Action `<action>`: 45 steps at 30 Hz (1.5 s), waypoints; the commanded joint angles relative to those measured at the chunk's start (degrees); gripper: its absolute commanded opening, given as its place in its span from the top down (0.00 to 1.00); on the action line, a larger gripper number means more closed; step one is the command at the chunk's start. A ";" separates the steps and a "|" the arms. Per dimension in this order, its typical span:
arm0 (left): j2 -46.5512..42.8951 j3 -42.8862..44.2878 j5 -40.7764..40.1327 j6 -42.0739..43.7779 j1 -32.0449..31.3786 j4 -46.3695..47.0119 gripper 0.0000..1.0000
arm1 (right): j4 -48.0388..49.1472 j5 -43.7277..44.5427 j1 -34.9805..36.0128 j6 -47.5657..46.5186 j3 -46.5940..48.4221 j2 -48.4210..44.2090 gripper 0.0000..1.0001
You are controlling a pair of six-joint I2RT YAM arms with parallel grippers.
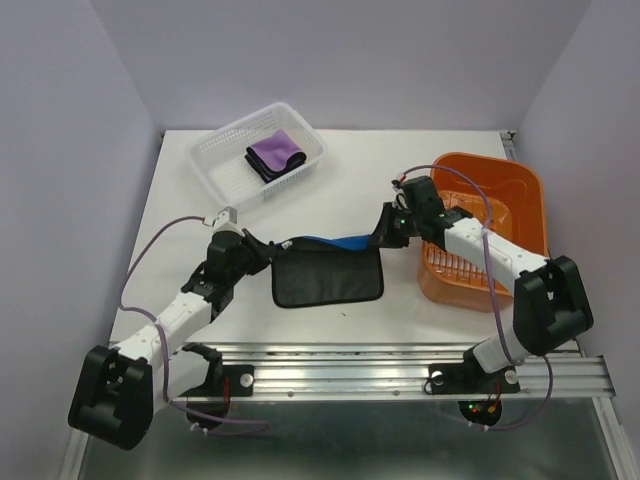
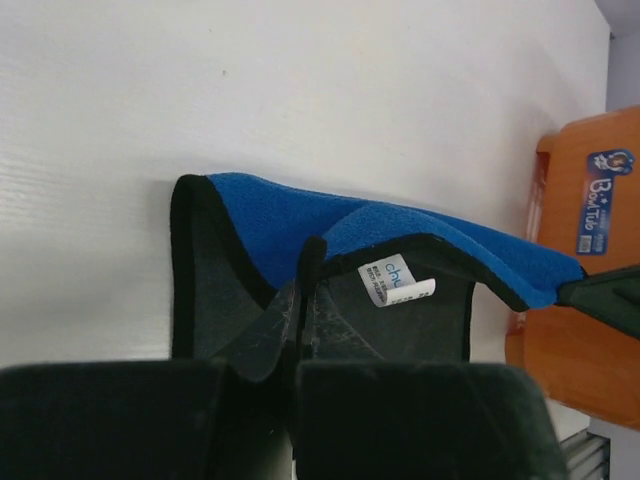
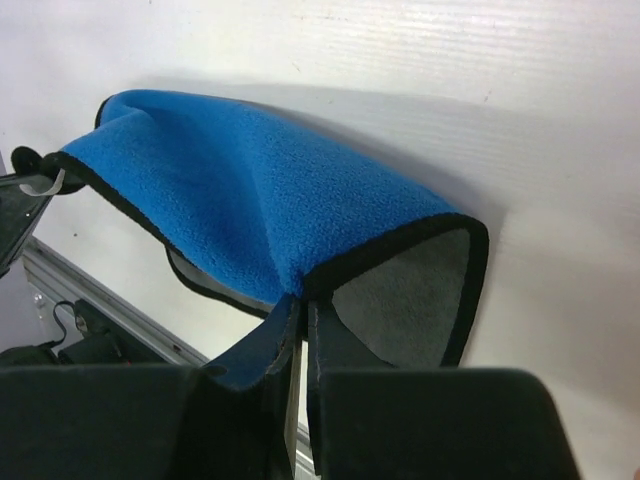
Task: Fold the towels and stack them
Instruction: Fold the towel
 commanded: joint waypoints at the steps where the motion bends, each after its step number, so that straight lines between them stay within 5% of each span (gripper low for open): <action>1: -6.10 -2.46 0.65 -2.46 -1.94 -1.90 1.00 | -5.45 0.43 0.80 -2.05 -1.32 -4.91 0.98; 15: -14.55 -1.58 -9.37 -6.67 -6.69 -23.17 1.00 | -11.51 1.48 3.61 -4.69 -5.63 -7.81 0.98; 42: -12.00 -3.77 -9.20 -7.64 -11.09 -24.15 1.00 | -12.83 5.18 5.11 -5.83 -6.86 -2.36 0.89; 43: -12.17 -3.78 -9.03 -7.64 -11.09 -24.24 0.95 | -12.84 5.26 5.20 -5.83 -6.86 -2.28 0.88; 44: -12.44 -3.86 -8.68 -7.64 -11.09 -24.24 0.76 | -12.92 5.44 5.20 -5.66 -6.86 -2.27 0.85; 45: -12.35 -3.86 -8.67 -7.56 -11.17 -24.24 0.69 | -13.01 5.88 5.28 -5.66 -6.86 -2.19 0.82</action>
